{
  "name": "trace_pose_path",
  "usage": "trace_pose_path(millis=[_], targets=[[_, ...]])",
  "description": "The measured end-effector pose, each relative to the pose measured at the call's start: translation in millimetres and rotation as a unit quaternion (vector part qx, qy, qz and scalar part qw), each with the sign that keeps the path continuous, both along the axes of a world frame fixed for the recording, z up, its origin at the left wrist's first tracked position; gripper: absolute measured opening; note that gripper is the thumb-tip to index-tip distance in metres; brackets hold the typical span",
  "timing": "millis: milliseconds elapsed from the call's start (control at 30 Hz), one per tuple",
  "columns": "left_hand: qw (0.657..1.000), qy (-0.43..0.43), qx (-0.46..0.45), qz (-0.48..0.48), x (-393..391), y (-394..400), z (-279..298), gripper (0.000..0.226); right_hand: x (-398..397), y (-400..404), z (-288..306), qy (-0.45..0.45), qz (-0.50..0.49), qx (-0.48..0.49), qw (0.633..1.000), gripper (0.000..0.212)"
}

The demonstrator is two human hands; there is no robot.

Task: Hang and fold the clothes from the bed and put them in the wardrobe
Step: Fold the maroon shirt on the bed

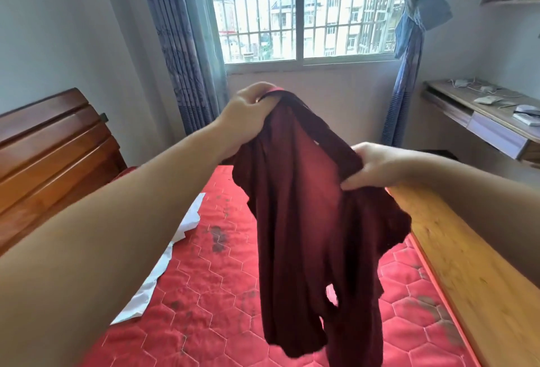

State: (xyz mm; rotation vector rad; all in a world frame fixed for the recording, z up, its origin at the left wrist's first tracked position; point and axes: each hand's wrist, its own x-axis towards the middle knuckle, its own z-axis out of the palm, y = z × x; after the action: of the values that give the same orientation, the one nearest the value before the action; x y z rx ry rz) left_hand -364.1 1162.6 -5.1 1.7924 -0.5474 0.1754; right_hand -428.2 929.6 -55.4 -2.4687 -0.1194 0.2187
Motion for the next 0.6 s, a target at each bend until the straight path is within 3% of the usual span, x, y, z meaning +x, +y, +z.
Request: trace_pose_path(millis=[67, 167, 267, 367, 467, 600], targets=[[0.999, -0.026, 0.018, 0.023, 0, 4, 10, 0.013, 0, -3, -9, 0.027, -0.014, -0.102, 0.994, 0.014], [0.993, -0.051, 0.09, 0.06, 6, 23, 17, 0.012, -2, -18, -14, 0.05, -0.071, -0.119, 0.989, 0.009], [0.965, -0.059, 0.244, 0.08, 14, 47, 14, 0.017, -4, -32, -6, 0.073, -0.107, -0.059, 0.99, 0.029], [0.926, -0.063, 0.355, 0.11, 17, 59, 6, 0.022, -9, -35, 5, 0.088, -0.103, 0.041, 0.99, 0.027], [0.935, 0.015, 0.338, 0.104, 12, 63, 1, 0.022, -9, -35, 13, 0.063, -0.126, 0.155, 0.978, 0.02], [0.966, 0.142, 0.206, 0.057, 3, 62, -2, 0.018, -13, -26, 18, 0.037, -0.126, 0.191, 0.973, 0.023]])
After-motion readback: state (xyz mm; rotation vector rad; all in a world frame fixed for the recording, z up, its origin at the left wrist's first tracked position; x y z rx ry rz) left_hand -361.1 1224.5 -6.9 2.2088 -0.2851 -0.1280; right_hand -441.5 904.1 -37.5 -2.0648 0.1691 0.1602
